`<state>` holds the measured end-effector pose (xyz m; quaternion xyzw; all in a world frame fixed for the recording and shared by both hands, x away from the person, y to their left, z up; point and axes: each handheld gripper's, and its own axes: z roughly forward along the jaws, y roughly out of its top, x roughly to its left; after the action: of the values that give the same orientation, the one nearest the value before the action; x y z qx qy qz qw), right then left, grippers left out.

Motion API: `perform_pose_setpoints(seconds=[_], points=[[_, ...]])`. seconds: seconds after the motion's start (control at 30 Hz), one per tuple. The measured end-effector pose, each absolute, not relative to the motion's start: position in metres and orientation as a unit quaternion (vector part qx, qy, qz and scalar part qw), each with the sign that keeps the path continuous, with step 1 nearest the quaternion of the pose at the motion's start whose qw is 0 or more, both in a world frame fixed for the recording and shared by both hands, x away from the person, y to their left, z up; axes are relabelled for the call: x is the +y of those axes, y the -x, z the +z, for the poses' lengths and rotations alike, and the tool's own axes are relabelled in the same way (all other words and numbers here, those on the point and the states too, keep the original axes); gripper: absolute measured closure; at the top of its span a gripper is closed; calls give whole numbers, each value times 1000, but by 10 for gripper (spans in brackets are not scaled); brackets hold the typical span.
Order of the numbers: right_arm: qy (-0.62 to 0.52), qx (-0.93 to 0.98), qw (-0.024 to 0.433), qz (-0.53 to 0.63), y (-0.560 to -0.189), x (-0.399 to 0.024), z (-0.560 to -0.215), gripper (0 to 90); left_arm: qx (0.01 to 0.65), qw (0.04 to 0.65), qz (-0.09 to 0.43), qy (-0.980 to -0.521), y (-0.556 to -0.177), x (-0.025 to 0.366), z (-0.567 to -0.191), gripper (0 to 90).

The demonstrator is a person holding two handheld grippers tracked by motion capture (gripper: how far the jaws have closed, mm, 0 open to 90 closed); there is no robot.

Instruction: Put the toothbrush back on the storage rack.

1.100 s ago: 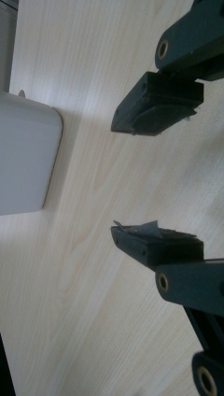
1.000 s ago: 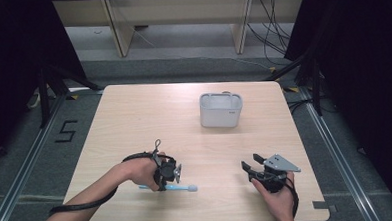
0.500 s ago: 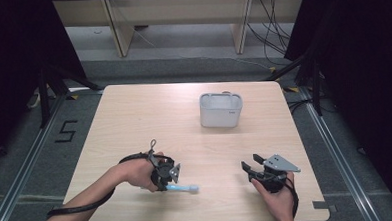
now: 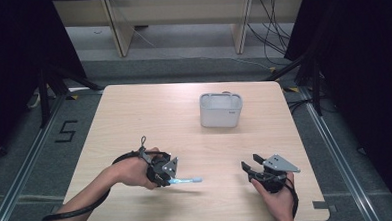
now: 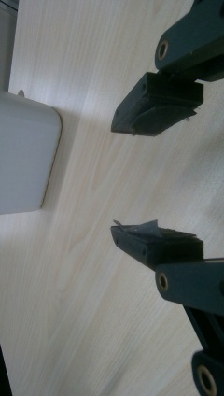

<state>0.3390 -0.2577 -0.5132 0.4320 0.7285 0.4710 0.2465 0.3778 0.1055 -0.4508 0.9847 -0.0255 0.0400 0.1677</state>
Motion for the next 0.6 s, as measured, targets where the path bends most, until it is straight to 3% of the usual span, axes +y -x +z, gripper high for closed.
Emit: perform_pose_setpoints(seconds=[0.6], points=[[-429, 730, 248, 471, -339, -258, -513, 454, 47, 299, 84, -949, -370, 123, -445, 783]])
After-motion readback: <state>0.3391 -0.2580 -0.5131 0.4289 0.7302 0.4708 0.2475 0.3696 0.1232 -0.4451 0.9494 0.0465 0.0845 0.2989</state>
